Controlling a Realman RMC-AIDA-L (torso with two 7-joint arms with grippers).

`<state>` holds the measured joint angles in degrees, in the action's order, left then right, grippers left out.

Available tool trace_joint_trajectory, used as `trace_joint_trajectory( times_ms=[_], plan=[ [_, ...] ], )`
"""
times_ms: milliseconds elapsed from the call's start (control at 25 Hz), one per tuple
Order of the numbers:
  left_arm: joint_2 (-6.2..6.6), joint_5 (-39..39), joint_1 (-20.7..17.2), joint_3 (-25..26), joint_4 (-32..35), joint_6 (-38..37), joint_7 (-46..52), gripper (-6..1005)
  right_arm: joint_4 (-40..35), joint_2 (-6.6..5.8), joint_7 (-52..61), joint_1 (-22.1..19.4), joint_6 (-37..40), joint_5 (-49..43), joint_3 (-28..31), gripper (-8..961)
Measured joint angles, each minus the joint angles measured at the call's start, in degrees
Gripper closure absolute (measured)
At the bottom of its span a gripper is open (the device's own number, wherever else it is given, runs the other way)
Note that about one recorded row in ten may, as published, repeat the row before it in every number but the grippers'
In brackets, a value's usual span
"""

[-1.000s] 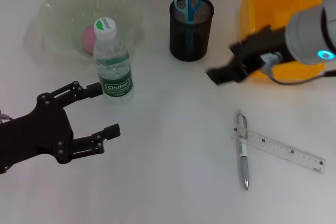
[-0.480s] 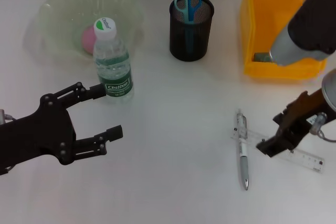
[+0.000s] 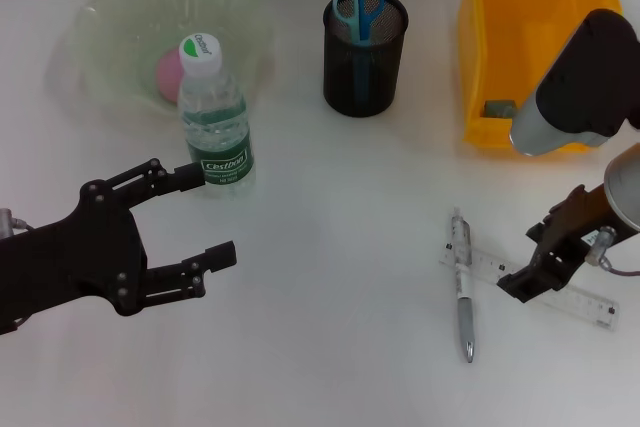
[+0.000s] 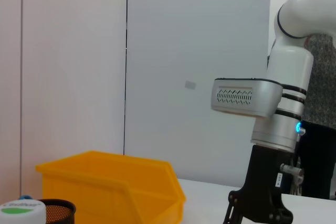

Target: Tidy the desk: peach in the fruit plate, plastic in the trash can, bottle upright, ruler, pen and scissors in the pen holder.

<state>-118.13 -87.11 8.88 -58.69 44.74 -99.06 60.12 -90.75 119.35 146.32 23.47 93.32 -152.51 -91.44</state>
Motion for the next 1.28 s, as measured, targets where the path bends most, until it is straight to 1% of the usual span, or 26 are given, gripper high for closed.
trace_joint_trajectory(
  times_ms=[200, 640, 1280],
  plan=[
    [0.00, 0.0, 0.1, 0.1, 0.0, 0.0, 0.0, 153, 2.9, 0.04, -4.3, 0.1, -4.1, -0.1, -1.3, 248],
    [0.00, 0.0, 0.4, 0.3, 0.0, 0.0, 0.0, 153, 7.6, 0.10, -6.1, 1.8, -8.4, 0.5, -2.8, 251],
    [0.00, 0.0, 0.4, 0.2, 0.0, 0.0, 0.0, 153, 9.8, 0.26, -5.7, 2.2, -9.2, 0.6, -3.7, 256]
  ],
)
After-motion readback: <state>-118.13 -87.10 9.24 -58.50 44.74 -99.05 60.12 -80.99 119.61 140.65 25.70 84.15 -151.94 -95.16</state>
